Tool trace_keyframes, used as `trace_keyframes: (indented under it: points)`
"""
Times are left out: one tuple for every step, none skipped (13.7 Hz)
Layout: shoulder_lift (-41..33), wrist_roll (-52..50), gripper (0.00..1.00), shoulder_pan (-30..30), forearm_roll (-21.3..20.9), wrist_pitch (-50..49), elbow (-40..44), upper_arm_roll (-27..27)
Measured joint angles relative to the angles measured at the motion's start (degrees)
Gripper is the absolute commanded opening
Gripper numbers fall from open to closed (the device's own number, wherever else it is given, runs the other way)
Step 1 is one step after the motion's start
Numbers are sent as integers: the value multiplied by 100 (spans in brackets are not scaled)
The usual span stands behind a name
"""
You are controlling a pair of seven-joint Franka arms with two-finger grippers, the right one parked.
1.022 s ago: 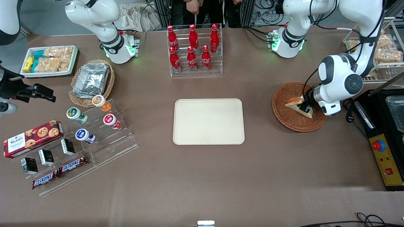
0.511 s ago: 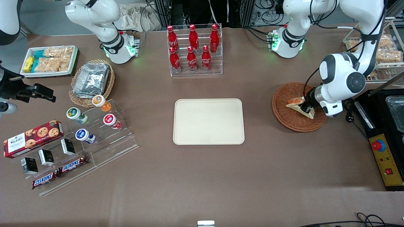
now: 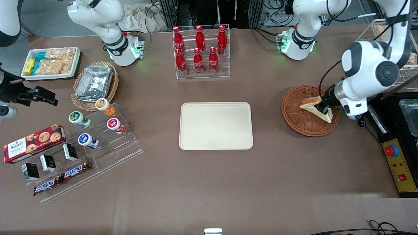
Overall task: Place sandwich from basket to tray
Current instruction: 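Lift the sandwich upright out of the basket with the left gripper, then carry the sandwich with the left gripper over the white tray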
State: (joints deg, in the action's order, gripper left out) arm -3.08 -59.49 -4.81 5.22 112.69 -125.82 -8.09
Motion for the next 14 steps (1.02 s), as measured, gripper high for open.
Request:
trace_keyframes:
  points:
    - [-1, 140, 28, 20, -3, -303, 342, -14]
    - [-1, 365, 28, 53, -4, -531, 616, -24]
    - [-1, 639, 28, 96, -4, -698, 817, -29]
    - [0, 915, 28, 144, -5, -811, 955, -35]
    - [3, 1169, 28, 200, -5, -881, 1048, -52]
    - [8, 1434, 28, 268, -5, -913, 1109, -68]
    - [15, 1725, 28, 338, -5, -919, 1145, -89]
    - [26, 1997, 29, 401, -5, -921, 1168, -111]
    - [39, 2203, 29, 451, -5, -921, 1184, -133]
    - [60, 2335, 29, 497, -5, -921, 1216, -185]
    - [100, 2379, 29, 541, -5, -921, 1262, -263]
    - [167, 2382, 29, 586, -5, -921, 1333, -384]
    - [256, 2382, 29, 627, -5, -920, 1416, -527]
    - [363, 2353, 29, 654, -5, -915, 1512, -683]
